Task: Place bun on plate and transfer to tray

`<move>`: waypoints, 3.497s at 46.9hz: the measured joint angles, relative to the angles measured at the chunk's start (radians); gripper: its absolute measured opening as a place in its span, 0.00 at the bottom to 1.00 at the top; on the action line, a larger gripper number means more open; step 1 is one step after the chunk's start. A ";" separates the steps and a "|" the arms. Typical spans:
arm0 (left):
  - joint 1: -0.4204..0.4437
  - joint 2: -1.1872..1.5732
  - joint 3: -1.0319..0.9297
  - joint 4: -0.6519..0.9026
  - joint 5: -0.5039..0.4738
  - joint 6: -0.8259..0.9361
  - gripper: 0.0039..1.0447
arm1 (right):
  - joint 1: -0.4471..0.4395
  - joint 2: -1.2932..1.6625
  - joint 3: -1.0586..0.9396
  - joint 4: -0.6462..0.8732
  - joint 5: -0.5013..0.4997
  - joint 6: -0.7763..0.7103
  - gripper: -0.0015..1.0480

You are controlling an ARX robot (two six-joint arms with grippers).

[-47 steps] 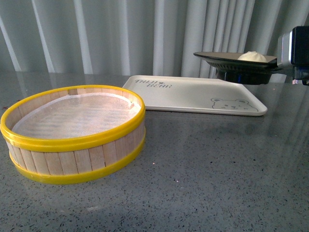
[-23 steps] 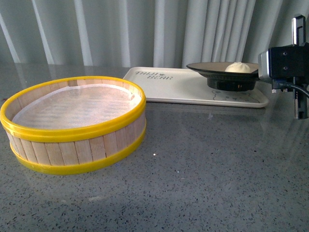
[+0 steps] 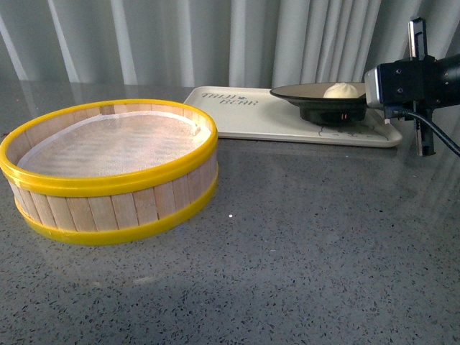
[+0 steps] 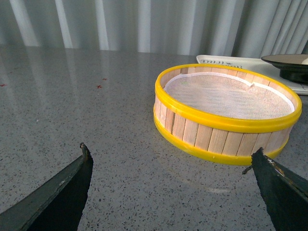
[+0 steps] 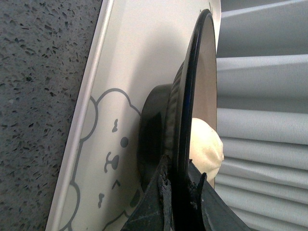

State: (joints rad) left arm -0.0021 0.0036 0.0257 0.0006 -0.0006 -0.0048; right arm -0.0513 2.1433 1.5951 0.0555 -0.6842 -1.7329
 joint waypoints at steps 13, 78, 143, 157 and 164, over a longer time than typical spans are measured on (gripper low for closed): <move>0.000 0.000 0.000 0.000 0.000 0.000 0.94 | 0.038 0.047 0.029 0.059 0.018 0.048 0.02; 0.000 0.000 0.000 0.000 0.000 0.000 0.94 | 0.108 -1.064 -1.216 0.633 0.735 1.715 0.02; 0.000 0.000 0.000 0.000 0.000 0.000 0.94 | 0.053 -1.822 -1.590 0.269 0.686 1.722 0.02; 0.000 0.000 0.000 0.000 0.000 0.000 0.94 | 0.053 -1.939 -1.590 0.151 0.686 1.722 0.02; 0.000 0.000 0.000 0.000 0.000 0.000 0.94 | 0.053 -1.975 -1.590 0.116 0.686 1.722 0.02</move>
State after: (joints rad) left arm -0.0021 0.0032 0.0257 0.0006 -0.0006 -0.0048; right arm 0.0013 0.1684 0.0048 0.1711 0.0017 -0.0109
